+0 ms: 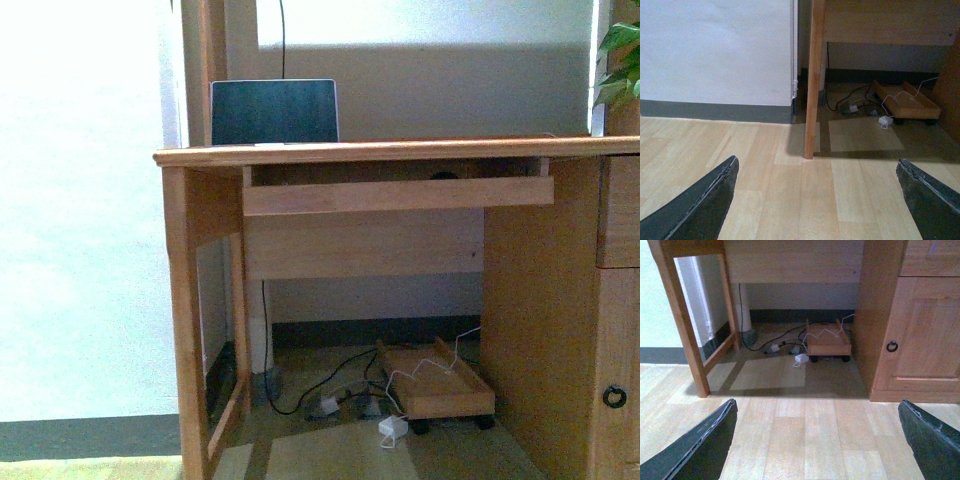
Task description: Place mouse
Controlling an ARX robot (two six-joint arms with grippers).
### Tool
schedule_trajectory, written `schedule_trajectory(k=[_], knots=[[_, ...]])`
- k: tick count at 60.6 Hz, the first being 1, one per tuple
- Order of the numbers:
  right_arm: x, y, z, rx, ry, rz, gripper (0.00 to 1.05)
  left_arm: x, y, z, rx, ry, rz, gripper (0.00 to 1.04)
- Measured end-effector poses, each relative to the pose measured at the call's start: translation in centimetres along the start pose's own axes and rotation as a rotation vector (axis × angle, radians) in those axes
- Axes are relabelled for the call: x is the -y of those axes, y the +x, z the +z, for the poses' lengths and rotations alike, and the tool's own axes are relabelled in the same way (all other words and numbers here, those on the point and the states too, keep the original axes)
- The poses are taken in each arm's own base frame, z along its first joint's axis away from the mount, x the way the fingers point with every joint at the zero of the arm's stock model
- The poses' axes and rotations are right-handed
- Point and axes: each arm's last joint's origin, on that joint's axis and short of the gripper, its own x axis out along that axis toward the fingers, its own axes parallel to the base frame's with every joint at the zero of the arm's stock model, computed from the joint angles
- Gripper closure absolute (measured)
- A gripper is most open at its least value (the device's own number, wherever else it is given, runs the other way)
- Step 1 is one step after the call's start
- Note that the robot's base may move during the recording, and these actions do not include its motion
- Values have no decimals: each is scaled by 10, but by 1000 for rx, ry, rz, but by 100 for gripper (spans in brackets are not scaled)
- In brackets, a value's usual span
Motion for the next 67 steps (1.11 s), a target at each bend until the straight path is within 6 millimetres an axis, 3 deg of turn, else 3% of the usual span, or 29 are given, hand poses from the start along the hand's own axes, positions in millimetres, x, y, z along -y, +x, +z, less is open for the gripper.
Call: schedule_trajectory(k=[67], knots=[[0,0,0,0,0,0,7,0,0,0,0,0,0,8]])
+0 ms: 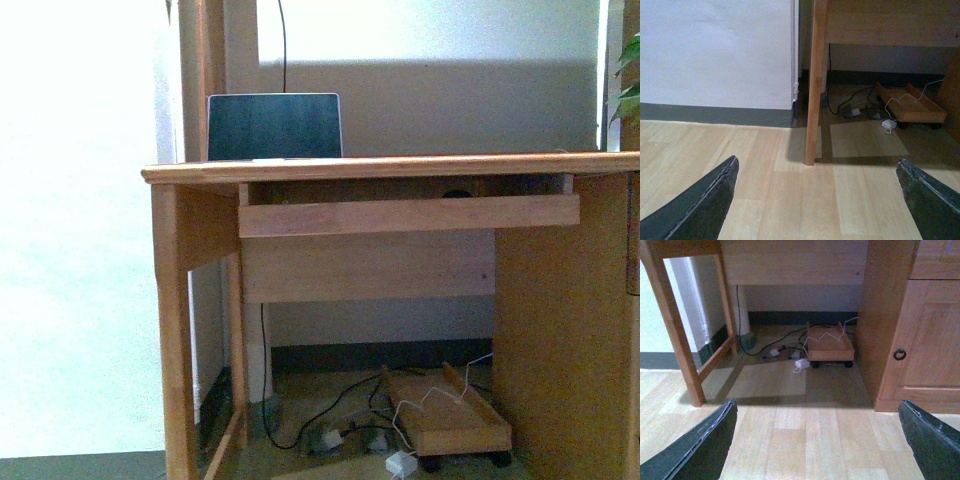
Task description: Place mouse
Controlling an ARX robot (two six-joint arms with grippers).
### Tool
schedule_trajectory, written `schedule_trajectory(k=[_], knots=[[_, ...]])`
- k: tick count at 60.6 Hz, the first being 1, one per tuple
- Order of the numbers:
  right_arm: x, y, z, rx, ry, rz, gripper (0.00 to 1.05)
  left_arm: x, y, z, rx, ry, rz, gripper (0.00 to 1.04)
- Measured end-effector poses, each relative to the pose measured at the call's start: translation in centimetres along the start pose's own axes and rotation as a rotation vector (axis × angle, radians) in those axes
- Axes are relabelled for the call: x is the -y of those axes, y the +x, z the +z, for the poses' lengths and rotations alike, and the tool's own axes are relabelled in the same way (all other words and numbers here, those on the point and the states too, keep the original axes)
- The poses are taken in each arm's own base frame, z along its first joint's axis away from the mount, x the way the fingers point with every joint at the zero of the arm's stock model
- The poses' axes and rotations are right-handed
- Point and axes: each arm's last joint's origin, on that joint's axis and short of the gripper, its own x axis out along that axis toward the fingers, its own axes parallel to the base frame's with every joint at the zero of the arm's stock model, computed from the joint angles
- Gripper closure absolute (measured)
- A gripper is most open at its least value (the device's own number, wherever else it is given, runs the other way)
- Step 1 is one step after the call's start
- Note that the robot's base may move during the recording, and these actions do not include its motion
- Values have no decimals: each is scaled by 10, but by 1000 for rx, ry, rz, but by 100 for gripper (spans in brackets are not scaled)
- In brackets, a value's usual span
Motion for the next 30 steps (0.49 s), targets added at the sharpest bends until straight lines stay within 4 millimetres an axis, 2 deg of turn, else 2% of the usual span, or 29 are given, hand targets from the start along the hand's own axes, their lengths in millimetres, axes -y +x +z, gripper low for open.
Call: schedule_trajectory(k=[30], knots=[[0,0,0,0,0,0,7,0,0,0,0,0,0,8]])
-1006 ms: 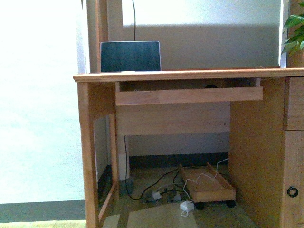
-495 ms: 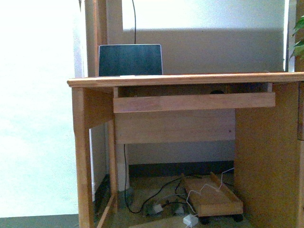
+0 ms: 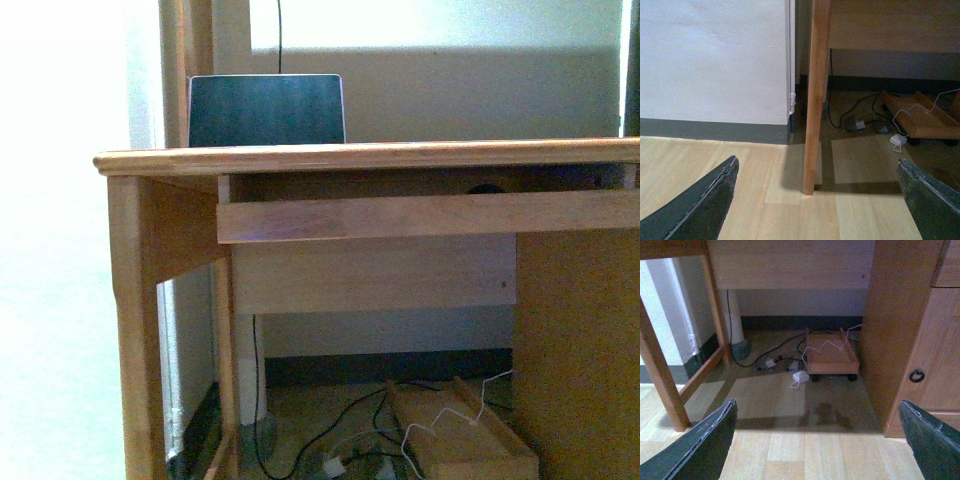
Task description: Place mouse
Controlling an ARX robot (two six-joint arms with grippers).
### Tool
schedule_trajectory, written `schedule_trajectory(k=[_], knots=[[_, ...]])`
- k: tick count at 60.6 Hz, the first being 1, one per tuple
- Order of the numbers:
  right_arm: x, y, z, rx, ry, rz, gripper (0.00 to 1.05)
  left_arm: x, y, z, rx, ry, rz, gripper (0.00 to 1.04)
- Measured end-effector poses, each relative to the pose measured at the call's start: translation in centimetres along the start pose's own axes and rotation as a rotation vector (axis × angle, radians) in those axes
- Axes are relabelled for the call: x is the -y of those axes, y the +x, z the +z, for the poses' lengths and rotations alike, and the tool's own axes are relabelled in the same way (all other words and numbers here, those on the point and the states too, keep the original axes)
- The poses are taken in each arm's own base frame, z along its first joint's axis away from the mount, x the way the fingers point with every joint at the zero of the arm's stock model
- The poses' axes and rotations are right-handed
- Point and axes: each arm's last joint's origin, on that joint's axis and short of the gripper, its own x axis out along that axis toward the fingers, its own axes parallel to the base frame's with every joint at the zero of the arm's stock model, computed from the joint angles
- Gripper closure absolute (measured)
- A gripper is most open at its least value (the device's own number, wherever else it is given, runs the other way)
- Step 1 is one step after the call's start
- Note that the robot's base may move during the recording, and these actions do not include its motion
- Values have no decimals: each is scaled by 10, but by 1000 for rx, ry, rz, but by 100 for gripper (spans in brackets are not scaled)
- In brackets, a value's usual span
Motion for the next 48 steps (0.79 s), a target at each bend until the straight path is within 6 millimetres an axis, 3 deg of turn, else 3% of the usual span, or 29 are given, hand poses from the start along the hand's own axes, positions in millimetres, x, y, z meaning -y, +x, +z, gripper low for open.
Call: schedule_trajectory(k=[48], knots=[[0,0,0,-1,-1,-1,7,0,0,0,0,0,0,8]])
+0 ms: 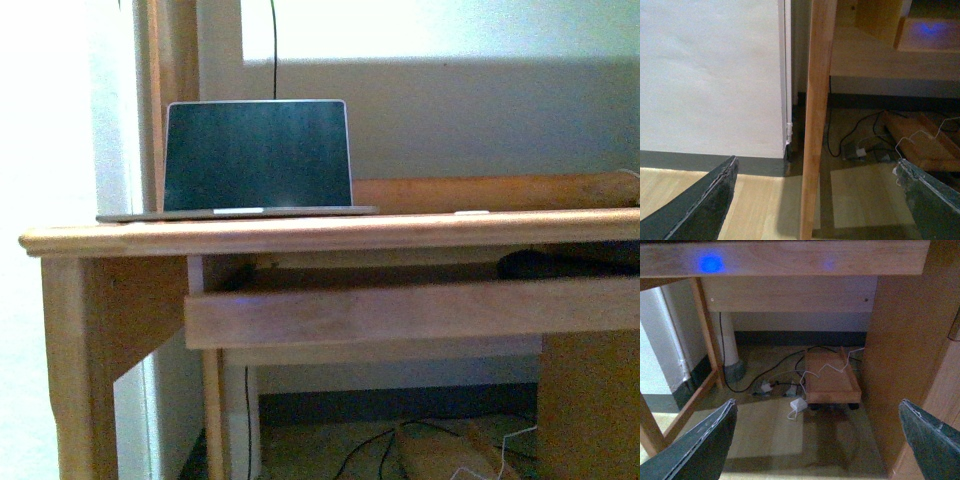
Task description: Place mouse
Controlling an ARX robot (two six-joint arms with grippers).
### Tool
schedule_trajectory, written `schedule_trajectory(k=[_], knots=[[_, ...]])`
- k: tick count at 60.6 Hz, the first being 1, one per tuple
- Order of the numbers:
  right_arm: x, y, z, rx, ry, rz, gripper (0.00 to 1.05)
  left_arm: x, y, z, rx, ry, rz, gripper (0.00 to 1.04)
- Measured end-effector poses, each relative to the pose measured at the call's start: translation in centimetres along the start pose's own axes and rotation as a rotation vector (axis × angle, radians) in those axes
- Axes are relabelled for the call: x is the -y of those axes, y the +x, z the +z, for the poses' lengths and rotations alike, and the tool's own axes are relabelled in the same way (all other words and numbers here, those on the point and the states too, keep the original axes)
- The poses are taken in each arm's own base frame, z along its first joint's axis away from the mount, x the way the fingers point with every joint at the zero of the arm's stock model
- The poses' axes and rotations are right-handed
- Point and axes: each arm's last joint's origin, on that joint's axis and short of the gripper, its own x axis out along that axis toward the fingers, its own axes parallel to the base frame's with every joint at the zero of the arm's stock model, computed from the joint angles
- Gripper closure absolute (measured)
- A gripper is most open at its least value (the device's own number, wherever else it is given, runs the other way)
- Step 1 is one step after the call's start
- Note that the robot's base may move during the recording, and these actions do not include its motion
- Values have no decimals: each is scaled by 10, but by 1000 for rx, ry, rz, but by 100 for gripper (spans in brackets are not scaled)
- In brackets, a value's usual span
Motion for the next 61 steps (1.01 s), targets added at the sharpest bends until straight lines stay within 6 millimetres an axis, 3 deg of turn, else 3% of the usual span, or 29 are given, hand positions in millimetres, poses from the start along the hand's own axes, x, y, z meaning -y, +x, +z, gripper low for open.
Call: schedule_trajectory(k=[23,28,32,38,48,54,61], knots=[[0,0,0,0,0,0,7,0,0,0,0,0,0,8],[0,0,0,0,0,2,7,4,3,1,-208,-115,-205,8],[0,0,0,0,0,1,7,7,12,-2,-279,-105,-267,8],[0,0,0,0,0,0,7,8,34,-1,-287,52,-271,8],[0,0,0,0,0,0,7,7,89,5,-187,467,-242,8],[0,0,0,0,0,0,7,10,130,-1,-82,773,-275,8],[0,0,0,0,0,1,7,22,167,-14,53,1014,-363,8]])
